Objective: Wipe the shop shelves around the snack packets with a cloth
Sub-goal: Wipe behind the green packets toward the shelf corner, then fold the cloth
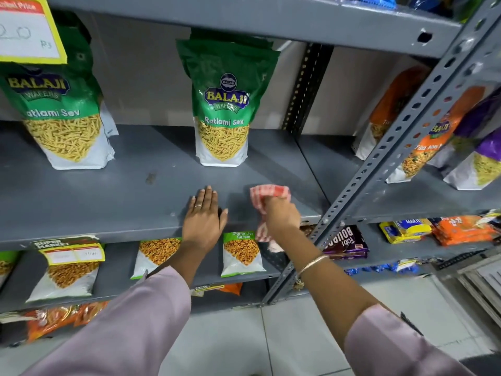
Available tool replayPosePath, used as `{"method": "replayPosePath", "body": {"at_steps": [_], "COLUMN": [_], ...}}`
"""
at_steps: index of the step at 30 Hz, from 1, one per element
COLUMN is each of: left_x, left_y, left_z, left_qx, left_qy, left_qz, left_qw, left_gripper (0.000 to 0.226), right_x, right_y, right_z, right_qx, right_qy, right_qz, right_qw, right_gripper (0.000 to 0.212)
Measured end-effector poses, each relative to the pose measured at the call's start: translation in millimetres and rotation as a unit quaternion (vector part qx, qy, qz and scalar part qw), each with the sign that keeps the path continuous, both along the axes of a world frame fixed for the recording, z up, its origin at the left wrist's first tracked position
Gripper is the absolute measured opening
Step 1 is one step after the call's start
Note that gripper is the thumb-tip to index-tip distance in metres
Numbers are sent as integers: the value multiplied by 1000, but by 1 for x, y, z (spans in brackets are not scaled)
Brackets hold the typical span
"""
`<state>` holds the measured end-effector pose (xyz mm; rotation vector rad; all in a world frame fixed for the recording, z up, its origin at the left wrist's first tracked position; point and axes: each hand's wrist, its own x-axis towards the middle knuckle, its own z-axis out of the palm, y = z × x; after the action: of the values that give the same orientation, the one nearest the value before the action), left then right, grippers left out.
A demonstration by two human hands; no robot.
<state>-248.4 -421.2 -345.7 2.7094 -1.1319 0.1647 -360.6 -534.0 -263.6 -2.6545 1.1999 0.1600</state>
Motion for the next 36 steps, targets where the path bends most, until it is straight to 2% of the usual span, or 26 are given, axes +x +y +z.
{"method": "replayPosePath", "body": {"at_steps": [2,4,6,8,9,11,13,16,18,20,24,26,27,30,31,34,36], "left_x": [1,2,1,0,0,-2,-2,-5,-12,-17,-22,-21,-19,-18,-17,-7,1], "left_y": [0,0,1,1,1,-1,-6,-15,-24,-38,-66,-70,-69,-58,-53,-38,-24], "left_z": [-2,-3,-1,-2,-1,3,6,21,36,46,57,60,60,63,67,80,92], "left_qx": [-1,-23,-28,-20,-24,-44,-75,-126,-126,-135,-170,-194,-225,-330,-349,-386,-408], "left_qy": [14,24,26,23,22,36,66,102,122,189,337,400,437,577,602,623,621], "left_qz": [-3,-2,1,-1,1,17,39,61,68,89,121,151,173,212,210,193,184], "left_qw": [1000,999,999,1000,999,998,994,985,982,969,918,883,853,716,687,653,644], "left_gripper": [57,57,60,58,59,63,56,50,47,43,26,24,23,9,4,20,15], "right_x": [7,9,9,13,16,24,30,35,32,30,33,32,32,37,40,49,52], "right_y": [15,9,-8,-24,-25,-19,-18,-35,-43,-45,-42,-40,-40,-43,-41,-38,-29], "right_z": [-2,5,16,14,11,1,-7,-3,0,1,1,-1,0,0,5,19,34], "right_qx": [-1,56,111,100,102,139,148,120,126,162,236,295,331,421,444,498,515], "right_qy": [0,-26,-78,-119,-114,-76,-103,-193,-184,-152,-168,-205,-227,-291,-301,-317,-321], "right_qz": [58,70,19,-45,-41,25,46,-71,-126,-136,-142,-168,-180,-186,-172,-114,-78], "right_qw": [998,996,991,987,987,987,983,971,967,966,946,918,898,839,826,799,791], "right_gripper": [29,36,38,39,38,40,40,30,28,32,35,40,44,43,44,22,25]}}
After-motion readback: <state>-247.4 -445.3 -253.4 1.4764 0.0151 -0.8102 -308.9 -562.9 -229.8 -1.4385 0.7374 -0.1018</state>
